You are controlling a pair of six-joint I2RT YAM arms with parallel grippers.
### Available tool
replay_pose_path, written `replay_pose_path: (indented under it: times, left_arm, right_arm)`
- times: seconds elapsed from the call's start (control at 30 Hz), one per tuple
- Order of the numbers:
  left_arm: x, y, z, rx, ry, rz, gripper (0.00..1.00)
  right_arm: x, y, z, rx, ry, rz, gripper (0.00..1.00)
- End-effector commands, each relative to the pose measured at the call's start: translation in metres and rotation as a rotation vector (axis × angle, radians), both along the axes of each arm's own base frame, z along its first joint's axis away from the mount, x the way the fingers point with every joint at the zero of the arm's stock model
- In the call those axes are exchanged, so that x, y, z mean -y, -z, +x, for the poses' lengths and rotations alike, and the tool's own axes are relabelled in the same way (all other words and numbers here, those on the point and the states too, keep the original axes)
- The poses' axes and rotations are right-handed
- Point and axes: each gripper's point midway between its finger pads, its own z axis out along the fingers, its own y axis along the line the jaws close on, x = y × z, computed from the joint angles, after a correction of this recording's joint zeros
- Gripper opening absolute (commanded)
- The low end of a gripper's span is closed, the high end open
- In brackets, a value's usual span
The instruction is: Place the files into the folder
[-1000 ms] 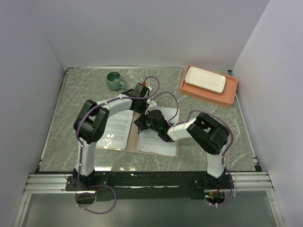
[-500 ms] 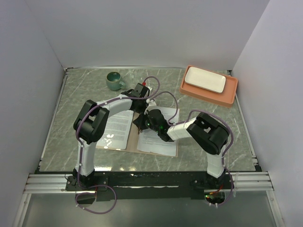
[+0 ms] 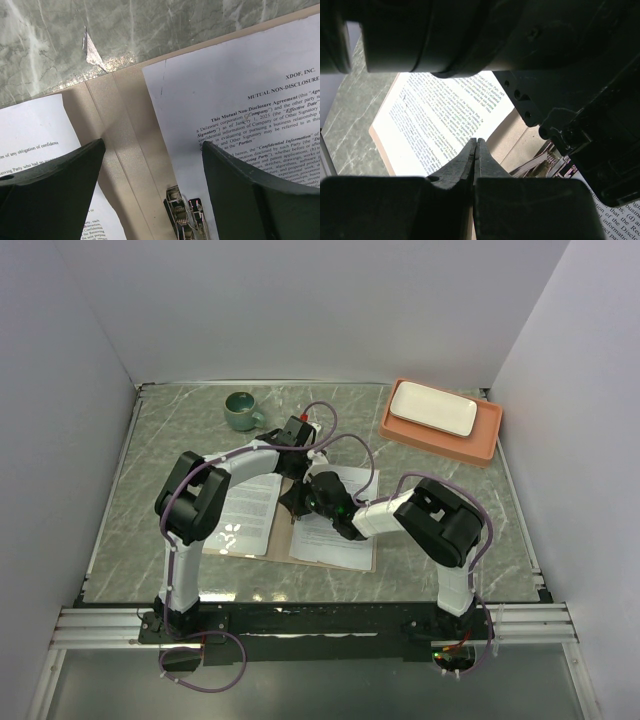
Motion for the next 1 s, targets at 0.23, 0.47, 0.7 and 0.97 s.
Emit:
replay_pose_path:
  times: [0.23,0.47,0.7,0.97]
  left_arm:
    - [-0.015,0.025,-0.023,-0.099,0.001,0.045,0.85]
    - [-0.018,0.027,-0.025,-0.104,0.000,0.048,0.85]
    - [-0.019,0.025,-0.024,-0.102,-0.002,0.042,0.84]
    - [-0.023,0.028,-0.024,-0.108,-0.007,0.044,0.84]
  right_arm:
    - [-0.010,0.011,-0.014,-0.041,-0.068,-0.073,0.00]
    - [-0.005,0.026,-0.022,-0.090,-0.077,-0.120,0.00]
    - [0.004,0.043,-0.033,-0.112,-0.080,-0.164,0.00]
    - [0.012,0.056,-0.042,-0.128,-0.068,-0.179,0.00]
